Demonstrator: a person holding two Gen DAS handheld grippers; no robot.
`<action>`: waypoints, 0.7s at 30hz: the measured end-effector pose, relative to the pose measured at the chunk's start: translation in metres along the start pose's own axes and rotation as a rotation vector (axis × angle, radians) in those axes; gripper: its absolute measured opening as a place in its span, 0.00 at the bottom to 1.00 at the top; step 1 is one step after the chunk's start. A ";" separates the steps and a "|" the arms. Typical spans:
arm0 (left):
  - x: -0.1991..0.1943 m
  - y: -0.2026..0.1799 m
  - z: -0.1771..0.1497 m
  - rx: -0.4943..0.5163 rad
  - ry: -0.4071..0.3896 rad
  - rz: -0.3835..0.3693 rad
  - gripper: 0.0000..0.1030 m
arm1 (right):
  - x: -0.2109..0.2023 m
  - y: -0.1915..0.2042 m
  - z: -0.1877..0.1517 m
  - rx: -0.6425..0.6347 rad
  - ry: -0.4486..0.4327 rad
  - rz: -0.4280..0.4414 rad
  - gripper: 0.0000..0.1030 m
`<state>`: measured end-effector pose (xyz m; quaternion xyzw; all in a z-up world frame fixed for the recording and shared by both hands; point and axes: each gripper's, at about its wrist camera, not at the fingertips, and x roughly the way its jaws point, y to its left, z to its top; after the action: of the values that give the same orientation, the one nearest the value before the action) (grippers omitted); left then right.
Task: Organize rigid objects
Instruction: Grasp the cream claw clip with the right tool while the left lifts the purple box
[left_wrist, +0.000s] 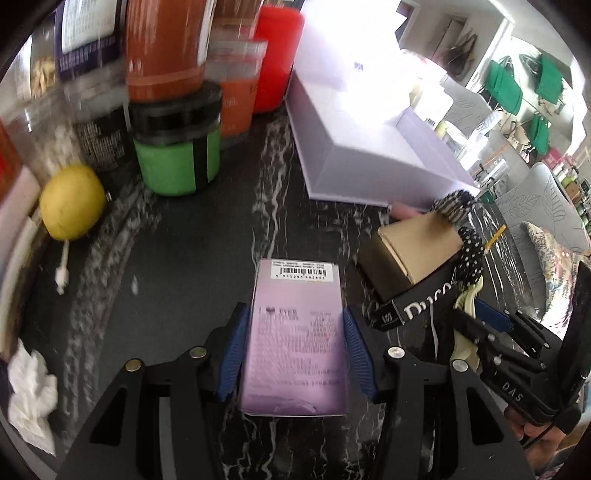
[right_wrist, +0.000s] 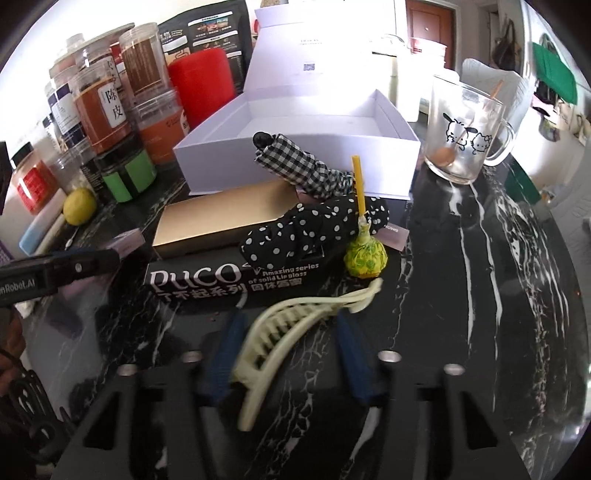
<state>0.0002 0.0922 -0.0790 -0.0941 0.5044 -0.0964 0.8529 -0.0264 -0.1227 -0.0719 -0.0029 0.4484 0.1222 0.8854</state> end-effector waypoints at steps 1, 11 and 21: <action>0.001 0.000 -0.002 -0.002 -0.006 0.003 0.50 | 0.000 -0.001 0.000 -0.002 0.000 0.003 0.34; 0.009 -0.027 -0.008 0.115 -0.020 0.161 0.50 | -0.007 -0.001 -0.009 -0.061 0.004 -0.031 0.30; 0.010 -0.032 -0.009 0.143 -0.044 0.165 0.49 | -0.008 -0.005 -0.009 -0.056 -0.017 -0.028 0.24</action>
<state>-0.0049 0.0580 -0.0830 0.0068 0.4833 -0.0597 0.8734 -0.0371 -0.1298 -0.0716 -0.0332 0.4370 0.1222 0.8905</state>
